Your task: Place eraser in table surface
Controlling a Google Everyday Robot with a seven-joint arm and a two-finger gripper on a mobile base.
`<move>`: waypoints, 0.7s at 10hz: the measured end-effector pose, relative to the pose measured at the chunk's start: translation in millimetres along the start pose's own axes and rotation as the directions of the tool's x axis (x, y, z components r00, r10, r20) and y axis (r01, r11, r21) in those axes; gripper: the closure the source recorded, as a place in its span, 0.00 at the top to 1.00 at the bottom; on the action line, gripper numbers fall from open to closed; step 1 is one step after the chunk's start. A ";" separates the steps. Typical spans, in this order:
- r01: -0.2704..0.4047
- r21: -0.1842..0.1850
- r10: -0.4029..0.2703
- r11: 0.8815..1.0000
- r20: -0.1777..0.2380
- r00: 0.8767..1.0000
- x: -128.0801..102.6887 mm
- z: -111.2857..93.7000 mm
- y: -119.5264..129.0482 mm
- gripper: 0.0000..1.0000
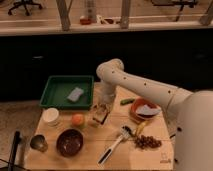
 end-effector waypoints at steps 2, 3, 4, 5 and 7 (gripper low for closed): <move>-0.007 -0.002 0.007 1.000 0.013 1.000 1.0 18.9 4.0 0.00; -0.007 0.003 0.007 1.000 0.027 1.000 0.2 28.9 4.6 0.00; -0.007 0.003 0.007 1.000 0.037 0.999 -0.5 34.0 7.0 0.00; -0.008 0.009 0.008 1.000 0.047 0.999 -0.3 37.7 8.3 0.00; -0.013 0.027 0.011 1.000 0.071 0.997 2.2 48.9 12.3 0.00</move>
